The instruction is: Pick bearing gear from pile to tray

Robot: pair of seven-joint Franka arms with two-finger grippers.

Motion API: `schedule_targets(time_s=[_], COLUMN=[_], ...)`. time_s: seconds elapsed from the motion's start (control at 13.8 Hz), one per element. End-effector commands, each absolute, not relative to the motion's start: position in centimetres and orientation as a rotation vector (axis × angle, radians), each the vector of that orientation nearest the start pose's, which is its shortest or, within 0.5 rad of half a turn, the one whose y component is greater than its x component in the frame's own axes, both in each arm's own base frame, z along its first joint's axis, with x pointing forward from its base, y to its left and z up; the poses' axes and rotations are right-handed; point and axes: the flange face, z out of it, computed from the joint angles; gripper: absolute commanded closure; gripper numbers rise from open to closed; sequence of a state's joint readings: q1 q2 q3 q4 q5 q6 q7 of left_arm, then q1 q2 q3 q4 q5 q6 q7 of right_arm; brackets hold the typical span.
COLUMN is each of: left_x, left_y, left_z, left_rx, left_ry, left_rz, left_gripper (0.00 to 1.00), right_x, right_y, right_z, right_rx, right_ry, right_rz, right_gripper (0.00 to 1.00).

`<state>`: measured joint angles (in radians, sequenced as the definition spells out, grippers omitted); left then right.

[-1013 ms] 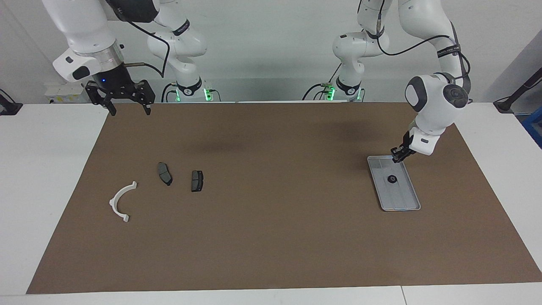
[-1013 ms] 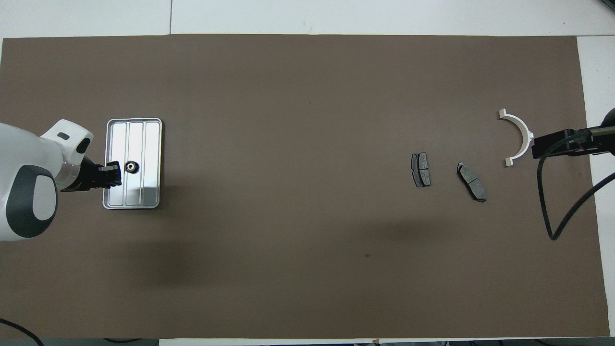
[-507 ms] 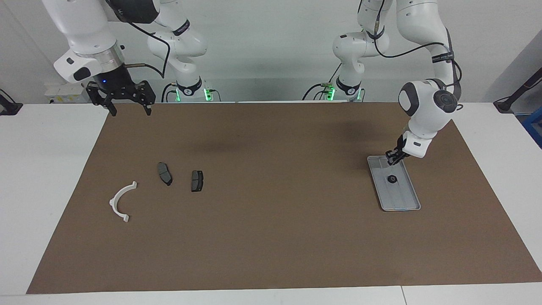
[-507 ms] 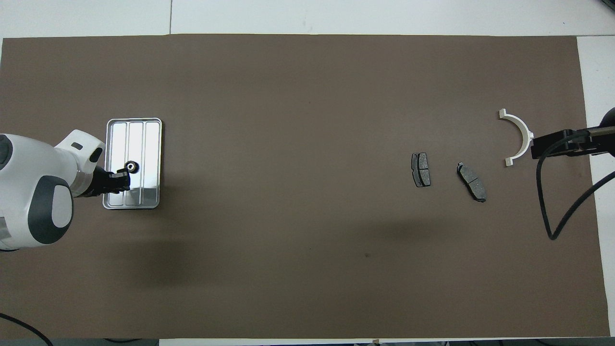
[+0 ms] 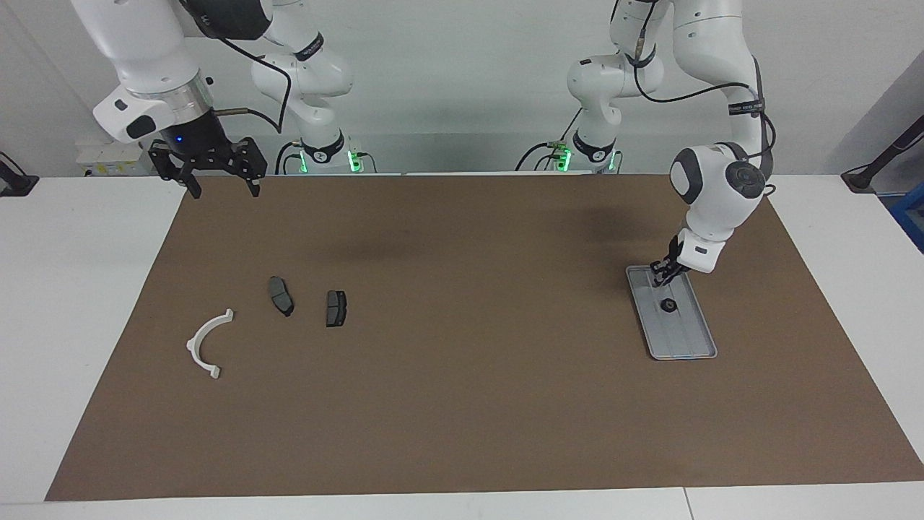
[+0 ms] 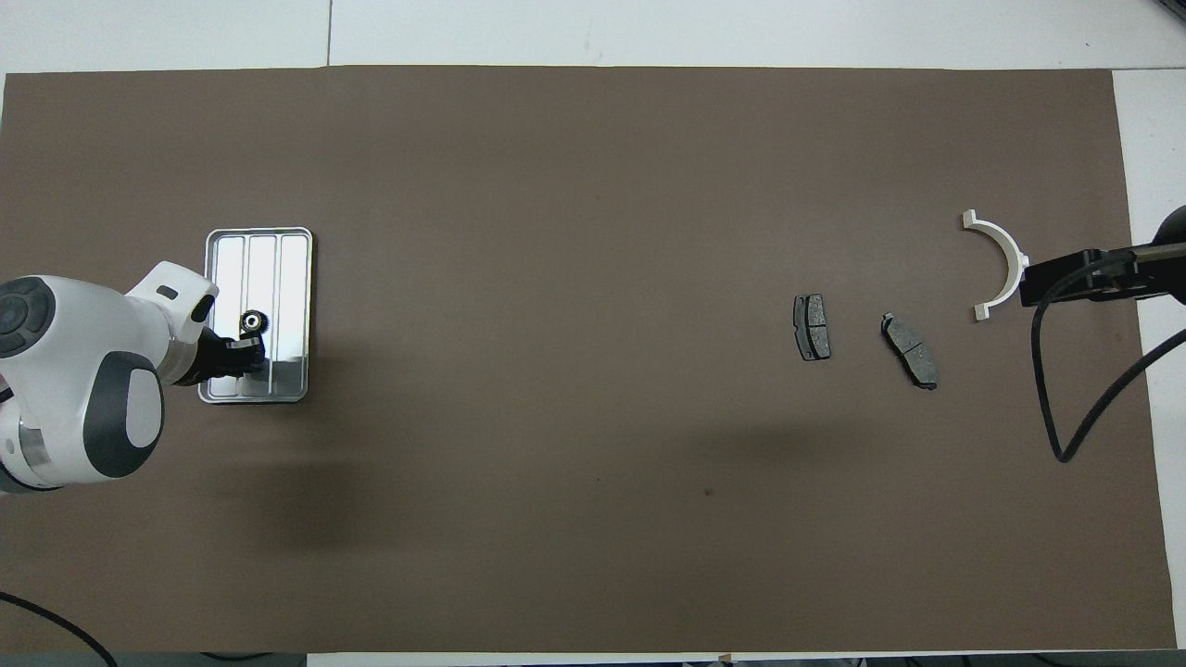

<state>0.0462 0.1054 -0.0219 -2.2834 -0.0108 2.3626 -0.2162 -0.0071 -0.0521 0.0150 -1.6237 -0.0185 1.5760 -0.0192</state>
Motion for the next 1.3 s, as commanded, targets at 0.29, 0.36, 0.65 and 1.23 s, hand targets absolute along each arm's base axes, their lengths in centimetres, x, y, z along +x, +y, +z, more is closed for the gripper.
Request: schedule_targets(time_s=[0.29, 0.36, 0.65, 1.23], left_x=[52.4, 52.4, 53.4, 51.9], left_y=[1.0, 1.0, 1.7, 1.1], left_z=[29.9, 30.5, 38.1, 52.4], left_rx=[-3.119, -3.117, -3.11, -3.119], left_ry=[-0.389, -0.391, -0.392, -0.338], left_rz=[0.039, 0.046, 0.113, 0.094], left_gripper=[0.0, 0.0, 0.0, 0.0], right_x=[53.8, 53.8, 53.9, 53.8], right_y=[0.5, 0.5, 0.8, 0.7], right_z=[62.6, 62.7, 62.7, 62.7], right_rx=[-3.132, -3.132, -3.132, -3.132], right_ry=[-0.041, -0.041, -0.05, -0.05], right_rz=[-0.01, -0.017, -0.026, -0.029], right_gripper=[0.0, 0.0, 0.0, 0.0])
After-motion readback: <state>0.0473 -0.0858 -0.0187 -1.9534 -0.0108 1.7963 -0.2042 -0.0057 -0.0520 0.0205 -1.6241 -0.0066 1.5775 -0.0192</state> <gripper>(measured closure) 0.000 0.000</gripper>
